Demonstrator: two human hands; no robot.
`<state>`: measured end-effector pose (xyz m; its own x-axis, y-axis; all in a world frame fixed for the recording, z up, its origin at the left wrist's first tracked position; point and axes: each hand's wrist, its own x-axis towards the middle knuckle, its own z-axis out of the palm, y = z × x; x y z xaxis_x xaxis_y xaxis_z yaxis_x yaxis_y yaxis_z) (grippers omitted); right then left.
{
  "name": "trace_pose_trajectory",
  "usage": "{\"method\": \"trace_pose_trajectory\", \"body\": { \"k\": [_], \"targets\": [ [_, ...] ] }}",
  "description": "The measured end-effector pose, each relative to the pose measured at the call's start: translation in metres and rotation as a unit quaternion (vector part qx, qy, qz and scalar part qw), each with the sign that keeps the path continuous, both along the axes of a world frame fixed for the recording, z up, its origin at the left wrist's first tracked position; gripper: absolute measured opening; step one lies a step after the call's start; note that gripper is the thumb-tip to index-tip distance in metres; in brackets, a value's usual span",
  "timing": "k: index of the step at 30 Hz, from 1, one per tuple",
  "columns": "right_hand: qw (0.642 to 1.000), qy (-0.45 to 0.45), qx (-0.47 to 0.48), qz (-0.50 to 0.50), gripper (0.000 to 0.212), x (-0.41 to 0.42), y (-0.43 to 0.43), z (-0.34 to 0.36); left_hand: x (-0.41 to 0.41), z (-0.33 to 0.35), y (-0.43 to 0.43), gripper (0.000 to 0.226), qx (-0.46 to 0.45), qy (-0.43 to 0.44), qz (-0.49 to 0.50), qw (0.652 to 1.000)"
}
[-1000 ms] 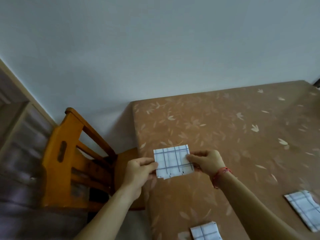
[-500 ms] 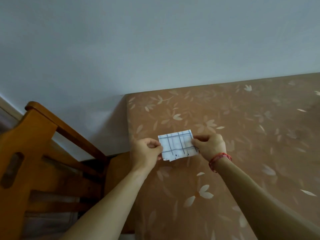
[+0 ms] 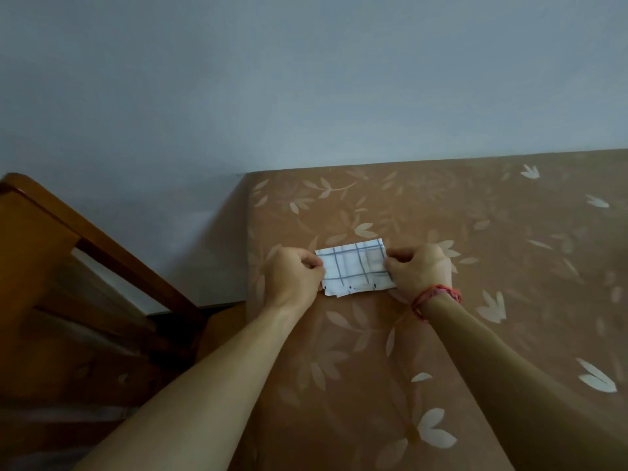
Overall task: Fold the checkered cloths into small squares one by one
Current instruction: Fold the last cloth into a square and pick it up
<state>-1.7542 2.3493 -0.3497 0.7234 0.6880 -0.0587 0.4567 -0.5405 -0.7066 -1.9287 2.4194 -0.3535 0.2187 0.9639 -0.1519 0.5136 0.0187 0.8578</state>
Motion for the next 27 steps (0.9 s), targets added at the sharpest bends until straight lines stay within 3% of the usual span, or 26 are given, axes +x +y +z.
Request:
{"method": "trace_pose_trajectory", "body": {
  "k": [5, 7, 11, 14, 18, 22, 24, 27],
  "targets": [
    [0.998, -0.052, -0.016, 0.024, 0.017, 0.0, 0.0, 0.0, 0.001, 0.006, -0.001, 0.014, 0.05, 0.072, -0.051, 0.995],
    [0.997, -0.062, -0.018, 0.029, 0.017, 0.001, 0.0, -0.002, 0.0, 0.009, -0.001, 0.015, 0.113, 0.121, -0.065, 0.984],
    [0.978, -0.184, 0.038, 0.095, 0.016, -0.004, 0.0, 0.001, 0.006, 0.01, 0.001, 0.031, 0.269, 0.157, -0.149, 0.938],
    [0.948, -0.236, 0.07, 0.203, 0.04, -0.021, 0.006, 0.003, 0.015, 0.001, -0.001, 0.047, 0.3, 0.21, -0.258, 0.894],
    [0.889, -0.257, -0.017, 0.378, 0.07, -0.034, 0.012, -0.016, 0.012, -0.021, -0.005, 0.055, 0.292, 0.257, -0.314, 0.866],
    [0.881, -0.233, -0.085, 0.402, 0.09, -0.032, 0.006, -0.026, 0.008, -0.032, -0.007, 0.065, 0.306, 0.27, -0.311, 0.858],
    [0.874, -0.251, -0.115, 0.4, 0.088, -0.028, 0.006, -0.026, 0.006, -0.033, -0.007, 0.057, 0.306, 0.279, -0.309, 0.856],
    [0.868, -0.28, -0.173, 0.373, 0.068, -0.013, 0.001, -0.025, 0.004, -0.03, -0.006, 0.053, 0.3, 0.297, -0.313, 0.851]
  ]
}}
